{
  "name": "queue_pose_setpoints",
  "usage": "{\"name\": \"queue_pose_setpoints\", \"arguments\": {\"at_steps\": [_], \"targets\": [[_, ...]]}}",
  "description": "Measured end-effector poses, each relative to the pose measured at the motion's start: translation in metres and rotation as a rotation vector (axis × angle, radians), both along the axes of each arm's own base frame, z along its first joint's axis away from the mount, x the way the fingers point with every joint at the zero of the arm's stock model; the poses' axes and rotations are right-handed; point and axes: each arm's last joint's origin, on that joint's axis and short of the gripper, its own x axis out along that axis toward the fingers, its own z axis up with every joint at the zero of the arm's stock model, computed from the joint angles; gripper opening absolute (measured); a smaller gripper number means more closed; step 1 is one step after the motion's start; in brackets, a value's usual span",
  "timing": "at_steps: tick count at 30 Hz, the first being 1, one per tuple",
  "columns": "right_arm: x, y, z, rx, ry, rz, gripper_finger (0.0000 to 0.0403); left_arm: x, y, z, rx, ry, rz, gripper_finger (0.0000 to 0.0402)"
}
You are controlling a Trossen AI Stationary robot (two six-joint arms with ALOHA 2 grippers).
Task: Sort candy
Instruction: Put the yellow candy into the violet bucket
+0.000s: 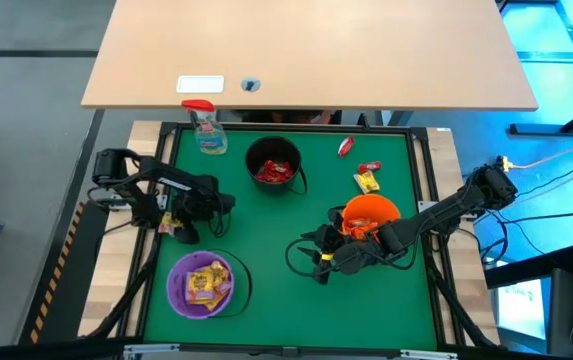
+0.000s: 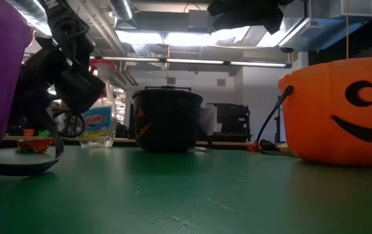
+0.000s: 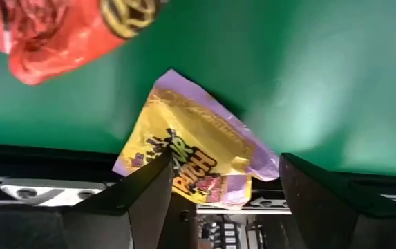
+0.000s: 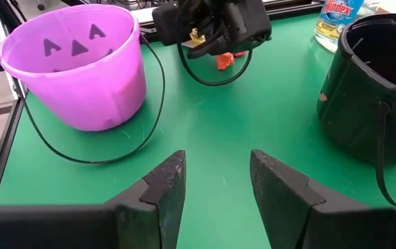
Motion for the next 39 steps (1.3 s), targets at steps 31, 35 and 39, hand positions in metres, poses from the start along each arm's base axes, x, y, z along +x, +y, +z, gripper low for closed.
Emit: {"name": "queue_pose_setpoints", "arguments": {"at_steps": [31,35,39], "targets": [[0.0,0.0,0.0,0.0,0.0,0.001,0.0159,0.028,0.002,0.075,0.376,-0.007,-0.05,0.0001],[0.0,0.0,0.0,0.0,0.001,0.001,0.0159,0.029,-0.008,0.117,0.352,-0.233,-0.008,0.0],[0.0,0.0,0.0,0.0,0.0,0.001,0.0159,0.023,-0.028,0.159,0.251,-0.499,-0.003,0.0]]}}
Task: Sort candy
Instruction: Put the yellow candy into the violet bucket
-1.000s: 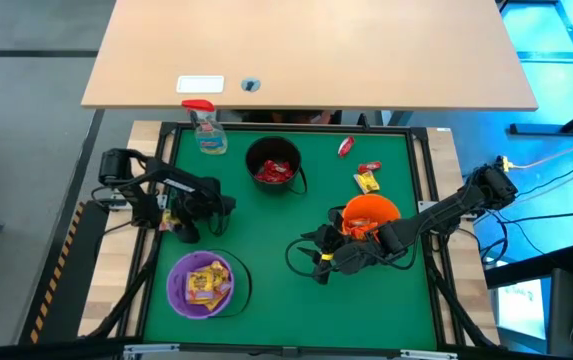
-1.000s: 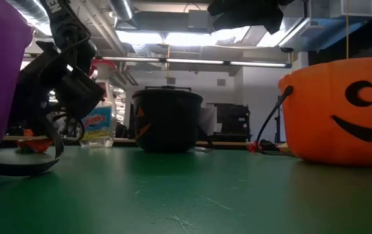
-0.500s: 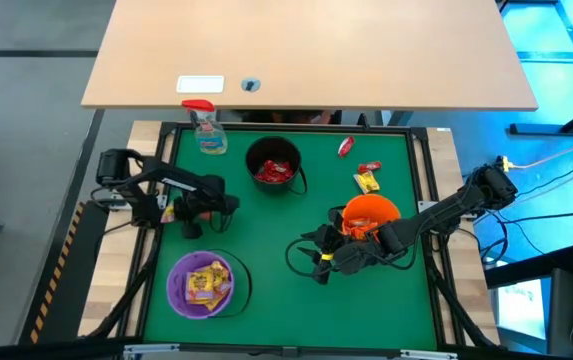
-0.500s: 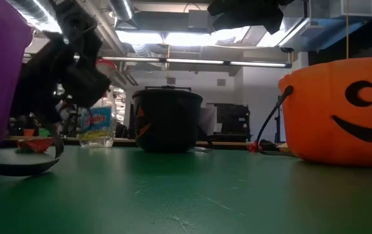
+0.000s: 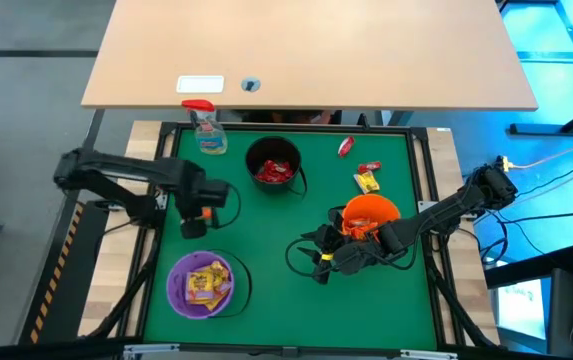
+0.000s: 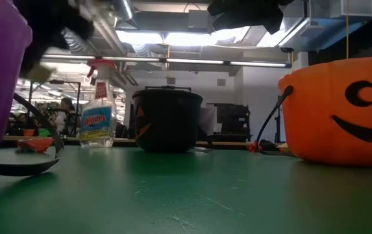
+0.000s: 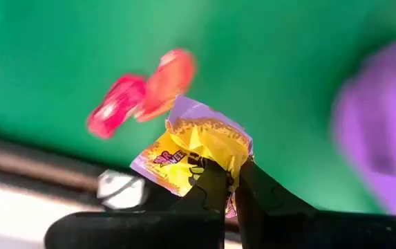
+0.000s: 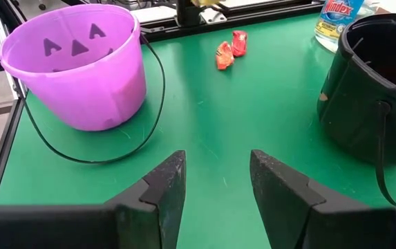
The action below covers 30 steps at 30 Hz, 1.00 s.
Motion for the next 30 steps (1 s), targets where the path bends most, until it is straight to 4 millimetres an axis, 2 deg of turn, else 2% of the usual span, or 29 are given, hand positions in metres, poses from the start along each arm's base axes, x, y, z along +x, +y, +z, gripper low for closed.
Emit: {"name": "queue_pose_setpoints", "arguments": {"at_steps": [6,9,11,16,22,26,30], "targets": [[0.0,0.0,0.0,-0.003,0.0,0.0,0.0159,-0.017,-0.035,0.056,-0.118,-0.327,-0.094,0.0],[0.0,0.0,0.0,-0.005,-0.001,-0.003,0.0159,-0.02,-0.057,0.072,-0.19,-0.45,-0.142,0.0],[0.0,0.0,0.0,-0.006,-0.002,-0.005,0.0159,-0.02,-0.073,0.075,-0.245,-0.493,-0.192,0.0],[0.0,0.0,0.0,-0.006,-0.002,-0.005,0.0159,-0.016,-0.117,0.064,-0.292,-0.465,-0.289,0.0],[0.0,0.0,0.0,-0.006,-0.003,-0.005,0.0159,-0.005,-0.164,0.034,-0.261,-0.365,-0.353,0.0001],[0.0,0.0,0.0,-0.006,-0.003,-0.005,0.0159,0.005,-0.179,0.016,-0.206,-0.34,-0.407,0.0023],[0.0,0.0,0.001,-0.002,-0.01,-0.005,0.0159,0.01,-0.184,0.007,-0.19,-0.314,-0.438,0.0073]]}}
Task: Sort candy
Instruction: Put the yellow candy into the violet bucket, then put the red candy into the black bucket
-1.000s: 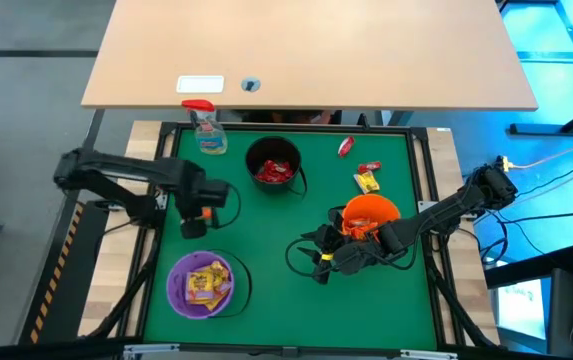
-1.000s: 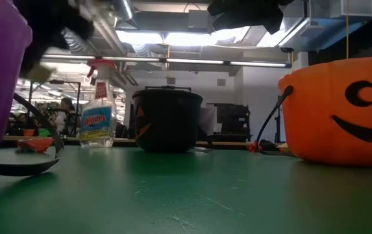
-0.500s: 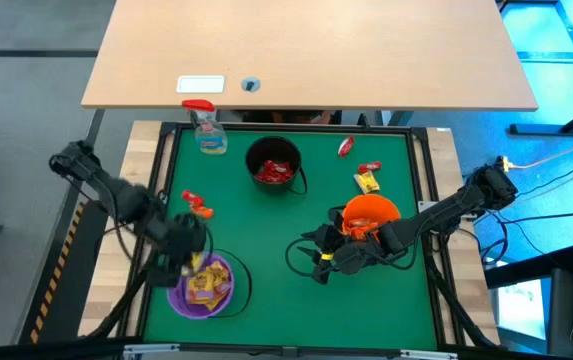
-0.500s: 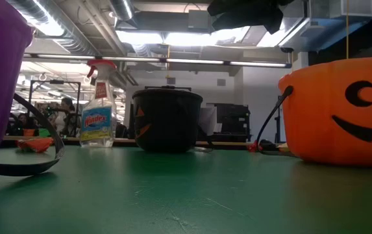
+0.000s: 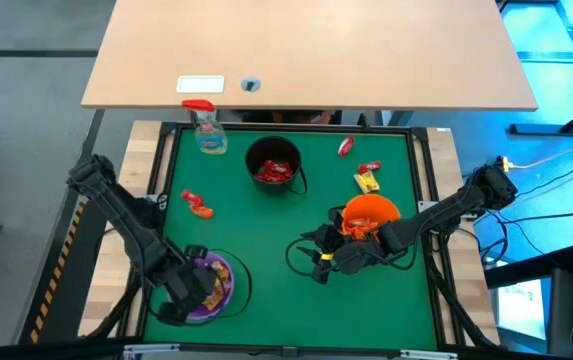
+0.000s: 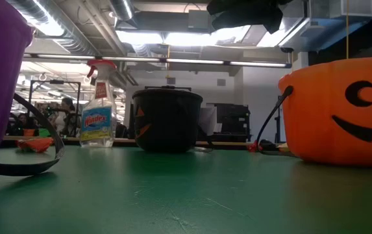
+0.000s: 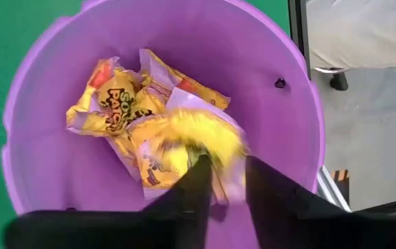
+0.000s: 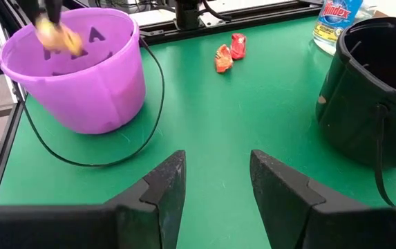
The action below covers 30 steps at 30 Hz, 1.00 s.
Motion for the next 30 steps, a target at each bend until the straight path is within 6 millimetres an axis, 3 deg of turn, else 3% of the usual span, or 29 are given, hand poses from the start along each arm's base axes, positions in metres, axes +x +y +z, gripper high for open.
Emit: {"name": "queue_pose_setpoints", "arguments": {"at_steps": [5,10,20,25,30], "targets": [[0.001,0.0,0.001,0.008,-0.008,0.006,0.0159,0.002,0.005,0.001,0.018,-0.009,0.002,0.014],[0.001,0.0,0.001,0.009,-0.008,0.006,0.0159,0.003,0.019,0.012,0.043,-0.002,0.018,0.0179],[0.001,0.001,0.001,0.009,-0.009,0.006,0.0159,0.002,0.04,0.059,0.19,-0.311,0.016,0.0186],[0.001,0.0,0.001,0.01,-0.01,0.006,0.0159,0.004,0.046,0.065,0.341,-0.484,0.016,0.0186],[0.001,0.001,0.001,0.011,-0.01,0.006,0.0159,0.012,0.055,0.059,0.357,-0.554,0.007,0.0186]]}}
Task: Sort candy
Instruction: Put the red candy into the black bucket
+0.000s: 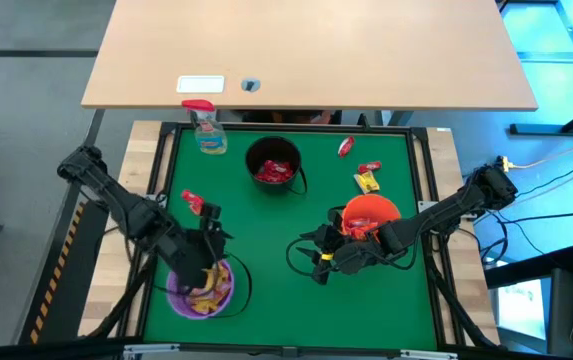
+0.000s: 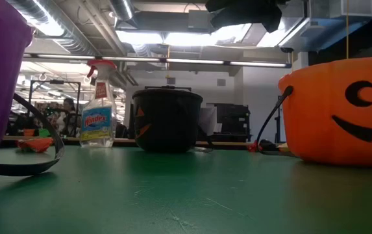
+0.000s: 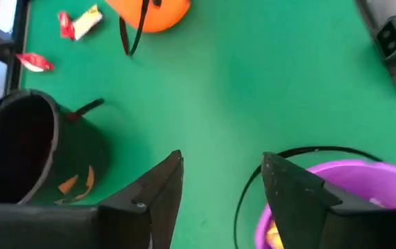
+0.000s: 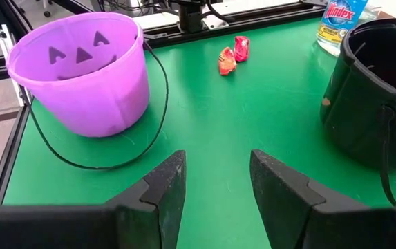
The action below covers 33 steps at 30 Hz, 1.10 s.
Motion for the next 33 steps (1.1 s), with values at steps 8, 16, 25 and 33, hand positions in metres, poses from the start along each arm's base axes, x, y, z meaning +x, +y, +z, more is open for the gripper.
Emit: {"name": "queue_pose_setpoints", "arguments": {"at_steps": [8,16,25,33], "targets": [[0.0,0.0,0.0,0.001,0.0,-0.001,0.0159,-0.01,0.049,-0.019,-0.057,0.0,0.112,0.0177],[0.0,0.0,0.0,0.0,0.0,-0.001,0.0159,-0.023,0.085,-0.022,-0.151,-0.2,0.24,0.0168],[0.0,0.0,0.0,-0.003,0.0,-0.004,0.0159,-0.021,0.104,-0.036,-0.176,-0.203,0.292,0.0167],[0.0,-0.001,0.0,-0.009,-0.003,-0.014,0.0159,-0.019,0.114,-0.037,-0.215,-0.176,0.271,0.0167]]}}
